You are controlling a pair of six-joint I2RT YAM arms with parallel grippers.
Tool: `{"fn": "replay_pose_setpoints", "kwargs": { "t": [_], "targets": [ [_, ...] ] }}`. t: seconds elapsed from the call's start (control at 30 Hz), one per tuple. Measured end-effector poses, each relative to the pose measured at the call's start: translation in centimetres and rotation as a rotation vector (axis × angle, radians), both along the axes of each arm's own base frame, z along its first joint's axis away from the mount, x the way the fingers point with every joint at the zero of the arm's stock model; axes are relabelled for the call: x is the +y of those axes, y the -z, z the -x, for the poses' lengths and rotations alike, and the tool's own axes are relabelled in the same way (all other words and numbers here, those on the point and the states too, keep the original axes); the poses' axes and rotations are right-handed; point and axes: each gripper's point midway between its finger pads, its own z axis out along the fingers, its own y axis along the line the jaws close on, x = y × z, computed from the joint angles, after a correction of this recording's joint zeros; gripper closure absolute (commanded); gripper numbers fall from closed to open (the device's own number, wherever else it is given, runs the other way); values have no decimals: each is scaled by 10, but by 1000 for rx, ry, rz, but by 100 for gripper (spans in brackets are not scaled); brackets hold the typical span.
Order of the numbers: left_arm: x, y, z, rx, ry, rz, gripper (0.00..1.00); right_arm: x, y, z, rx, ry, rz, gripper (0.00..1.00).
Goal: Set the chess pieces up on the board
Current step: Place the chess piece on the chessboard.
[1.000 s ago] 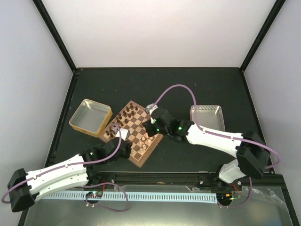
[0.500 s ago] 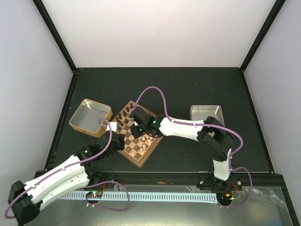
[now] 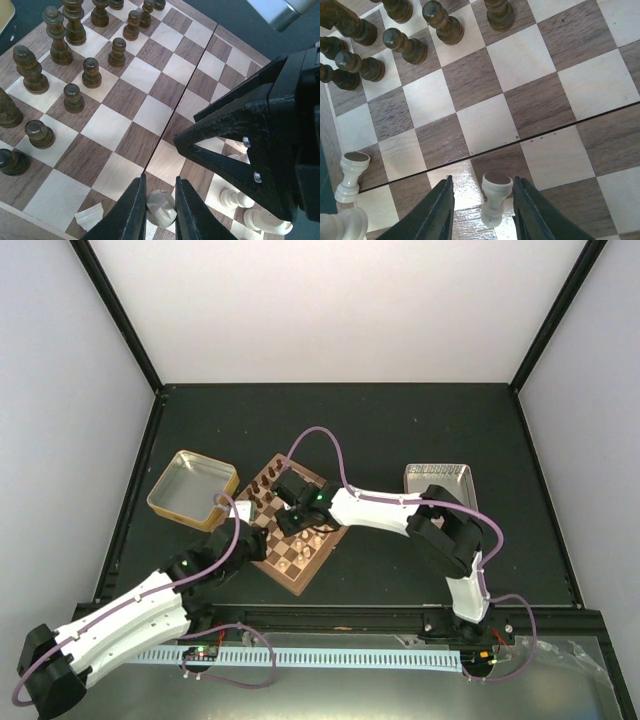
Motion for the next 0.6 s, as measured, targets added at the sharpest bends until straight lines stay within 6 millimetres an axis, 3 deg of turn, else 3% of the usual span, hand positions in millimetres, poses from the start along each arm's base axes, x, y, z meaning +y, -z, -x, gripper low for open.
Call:
{"fn": "replay_pose_setpoints", "kwargs": {
  "t": [0.3, 0.47, 0.6],
  "targets": [
    [-1, 8, 0, 20, 3, -20, 98, -8, -16, 3, -7, 17, -10, 67],
    [-2, 16, -2, 33, 10, -44, 98, -26, -43, 14, -19, 28, -48, 67],
    [-3, 27, -3, 60, 15, -81, 97, -46, -49, 31, -8, 30, -49, 67]
  ]
}}
